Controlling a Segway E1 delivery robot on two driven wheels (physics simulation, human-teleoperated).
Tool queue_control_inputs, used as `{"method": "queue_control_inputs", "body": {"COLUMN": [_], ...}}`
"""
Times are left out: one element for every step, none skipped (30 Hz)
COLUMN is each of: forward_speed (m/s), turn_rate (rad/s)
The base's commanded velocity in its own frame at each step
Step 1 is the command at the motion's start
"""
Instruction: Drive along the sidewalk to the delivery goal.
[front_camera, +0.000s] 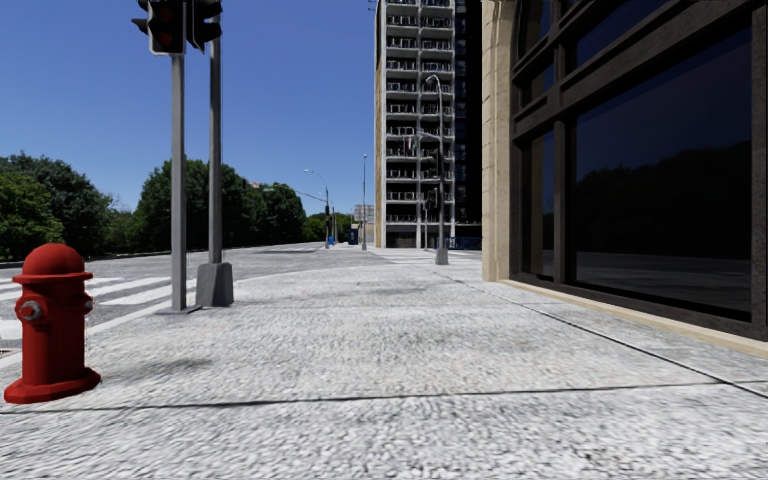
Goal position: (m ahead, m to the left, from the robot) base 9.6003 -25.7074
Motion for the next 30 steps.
{"method": "queue_control_inputs", "body": {"forward_speed": [1.99, 1.99, 1.99, 1.99, 1.99, 1.99, 1.99, 1.99, 1.99, 1.99, 1.99, 1.99, 1.99, 1.99, 1.99, 1.99, 1.99, 1.99, 1.99, 1.99, 1.99, 1.99, 1.99, 1.99, 1.99, 1.99, 1.99, 1.99, 1.99, 1.99], "turn_rate": [0.00, 0.00, 0.00, 0.00, 0.00, 0.00, 0.00, 0.00, 0.00, 0.00, 0.00, 0.00, 0.00, 0.00, 0.00, 0.00, 0.00, 0.00, 0.00, 0.00, 0.00, 0.00, 0.00, 0.00, 0.00, 0.00, 0.00, 0.00, 0.00, 0.00]}}
